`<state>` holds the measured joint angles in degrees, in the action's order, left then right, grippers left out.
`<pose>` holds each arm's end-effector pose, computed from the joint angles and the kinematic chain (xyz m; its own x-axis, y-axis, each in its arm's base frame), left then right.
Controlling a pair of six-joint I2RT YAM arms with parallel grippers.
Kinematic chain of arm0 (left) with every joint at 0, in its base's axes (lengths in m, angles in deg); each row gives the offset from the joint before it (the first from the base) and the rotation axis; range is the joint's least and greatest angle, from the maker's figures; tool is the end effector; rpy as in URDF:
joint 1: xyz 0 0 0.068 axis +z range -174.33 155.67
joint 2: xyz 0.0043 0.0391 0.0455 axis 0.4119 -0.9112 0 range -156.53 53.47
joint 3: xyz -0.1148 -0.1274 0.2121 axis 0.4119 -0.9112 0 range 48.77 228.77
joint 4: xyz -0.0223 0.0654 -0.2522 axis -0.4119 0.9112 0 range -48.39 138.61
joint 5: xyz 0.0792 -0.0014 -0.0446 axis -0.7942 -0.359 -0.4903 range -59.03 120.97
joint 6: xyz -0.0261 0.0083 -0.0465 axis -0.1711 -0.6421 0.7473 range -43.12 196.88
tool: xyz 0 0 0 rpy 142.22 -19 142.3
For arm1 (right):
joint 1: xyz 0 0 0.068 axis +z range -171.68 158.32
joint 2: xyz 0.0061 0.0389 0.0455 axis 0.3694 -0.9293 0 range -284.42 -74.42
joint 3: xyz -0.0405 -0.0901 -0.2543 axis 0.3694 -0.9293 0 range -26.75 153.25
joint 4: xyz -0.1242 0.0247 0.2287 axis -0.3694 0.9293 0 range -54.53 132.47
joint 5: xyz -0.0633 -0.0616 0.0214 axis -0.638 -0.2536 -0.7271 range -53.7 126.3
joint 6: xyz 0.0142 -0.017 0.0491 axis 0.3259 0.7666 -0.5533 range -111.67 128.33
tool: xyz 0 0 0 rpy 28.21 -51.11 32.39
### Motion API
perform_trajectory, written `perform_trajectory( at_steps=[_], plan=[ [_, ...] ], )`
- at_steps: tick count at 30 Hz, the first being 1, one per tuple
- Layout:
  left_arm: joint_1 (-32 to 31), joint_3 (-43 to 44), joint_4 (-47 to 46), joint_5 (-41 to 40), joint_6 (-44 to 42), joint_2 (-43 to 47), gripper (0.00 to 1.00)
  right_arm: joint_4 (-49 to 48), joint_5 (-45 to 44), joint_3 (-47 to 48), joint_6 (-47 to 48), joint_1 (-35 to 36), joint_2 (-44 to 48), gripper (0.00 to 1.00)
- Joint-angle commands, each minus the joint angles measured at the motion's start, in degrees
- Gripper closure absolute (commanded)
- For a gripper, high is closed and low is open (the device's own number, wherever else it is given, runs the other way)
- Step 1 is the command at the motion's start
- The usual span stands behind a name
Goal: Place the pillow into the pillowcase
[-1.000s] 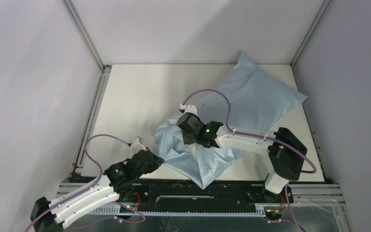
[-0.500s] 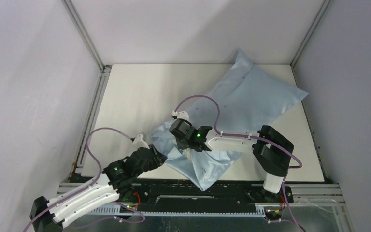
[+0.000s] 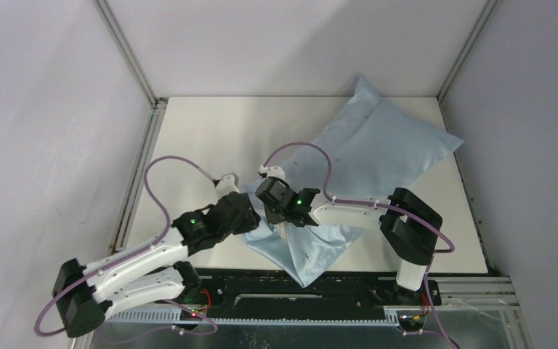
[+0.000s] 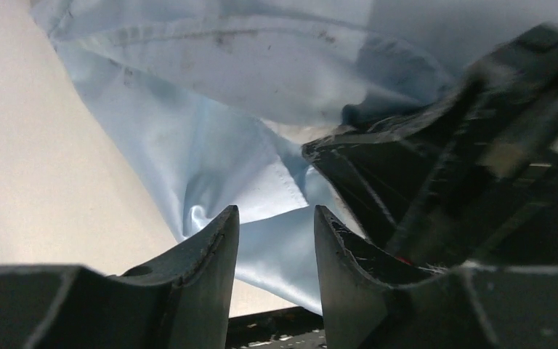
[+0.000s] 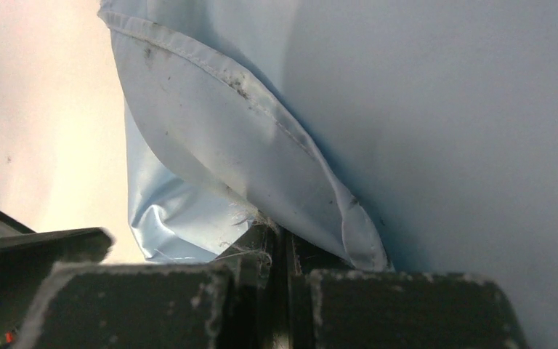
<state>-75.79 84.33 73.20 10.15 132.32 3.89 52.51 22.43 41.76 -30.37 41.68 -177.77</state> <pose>0.1196 -0.1300 0.2366 -0.7272 -0.3225 -0.6060 -0.0397 0.9011 -0.4319 0.1794 0.3389 0.1943 -0.7763 -0.1938 -0.5998 -0.4049 0.8826 0.2389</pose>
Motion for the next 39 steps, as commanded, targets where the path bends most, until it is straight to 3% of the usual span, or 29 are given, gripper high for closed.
perform_trajectory(
  at_steps=[1, 9, 26, 31, 39],
  plan=[
    [-0.32, 0.88, -3.03, -1.72, -3.19, -6.36, 0.53, -5.12, 9.09, -1.93, -3.6, -1.72, -1.92, 1.0],
    [-0.32, 0.45, -11.02, -0.66, -2.04, -14.17, 0.48, -9.66, 16.33, -5.59, -5.78, -4.35, -1.84, 1.0],
    [-0.13, -0.48, -15.72, -3.79, -2.0, -24.78, 0.46, -10.78, 17.91, -7.55, -6.78, -5.83, -2.72, 1.0],
    [1.75, -2.41, -18.14, -4.3, -2.18, -26.46, 0.59, -10.44, 16.85, -8.39, -6.24, -6.04, -1.16, 1.0],
    [9.3, -5.77, -14.61, -4.32, -3.34, -17.12, 0.99, -6.43, 12.36, -8.44, -3.77, -5.96, 1.6, 1.0]
  ],
)
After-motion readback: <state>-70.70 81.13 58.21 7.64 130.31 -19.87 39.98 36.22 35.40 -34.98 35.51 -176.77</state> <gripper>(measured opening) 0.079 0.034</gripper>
